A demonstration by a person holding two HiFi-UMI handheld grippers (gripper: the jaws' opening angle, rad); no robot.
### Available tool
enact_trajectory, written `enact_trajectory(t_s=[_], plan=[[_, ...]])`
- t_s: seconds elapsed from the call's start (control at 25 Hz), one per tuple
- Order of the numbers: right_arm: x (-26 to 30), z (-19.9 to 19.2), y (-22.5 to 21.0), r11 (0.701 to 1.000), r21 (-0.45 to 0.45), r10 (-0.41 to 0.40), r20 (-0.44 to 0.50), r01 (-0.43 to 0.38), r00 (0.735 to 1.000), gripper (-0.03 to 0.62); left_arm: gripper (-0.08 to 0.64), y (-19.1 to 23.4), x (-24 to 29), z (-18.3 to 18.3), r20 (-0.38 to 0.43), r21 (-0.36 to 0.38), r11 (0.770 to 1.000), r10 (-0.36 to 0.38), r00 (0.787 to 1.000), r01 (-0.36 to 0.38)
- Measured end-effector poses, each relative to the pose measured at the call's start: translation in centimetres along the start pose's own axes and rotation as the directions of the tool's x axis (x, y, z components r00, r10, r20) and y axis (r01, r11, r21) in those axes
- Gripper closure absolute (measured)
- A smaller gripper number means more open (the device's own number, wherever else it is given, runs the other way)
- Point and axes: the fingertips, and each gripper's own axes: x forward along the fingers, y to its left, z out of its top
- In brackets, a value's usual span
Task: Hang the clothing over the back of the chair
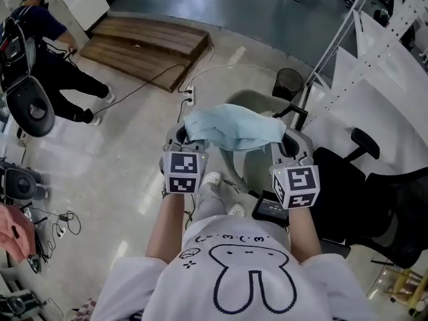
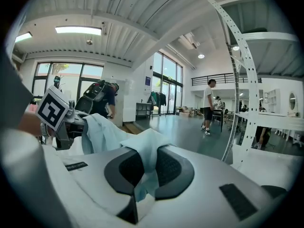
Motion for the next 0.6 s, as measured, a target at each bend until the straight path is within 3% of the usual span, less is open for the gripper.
enact_trajectory(t_s=[0.12,0.28,0.4,0.6], plan=[[1.7,-0.8,-1.3,1.0,0.014,-0.026,-0.037,0.027,0.999,0.558,0.517,1.1,2.3,-0.6,-0.039,0.031,0.998,-0.046,0.998,0.047],[3.9,-1.9,-2.7,0.998,0.017,-0.057,-0.091,0.059,0.994,0.558,0.515,2.2,5.6,-1.7,-0.104,0.092,0.982,-0.154,0.983,0.164],[5.7,-2.8,-3.3,0.997,0.022,-0.073,-0.14,0.076,0.988,0.558,0.515,2.6,8.0,-2.6,-0.162,0.155,0.953,-0.234,0.959,0.259],[8.2,-4.5,-3.4,0.996,0.025,-0.08,-0.223,0.088,0.972,0.557,0.515,2.1,11.3,-4.3,-0.261,0.205,0.889,-0.354,0.898,0.41]])
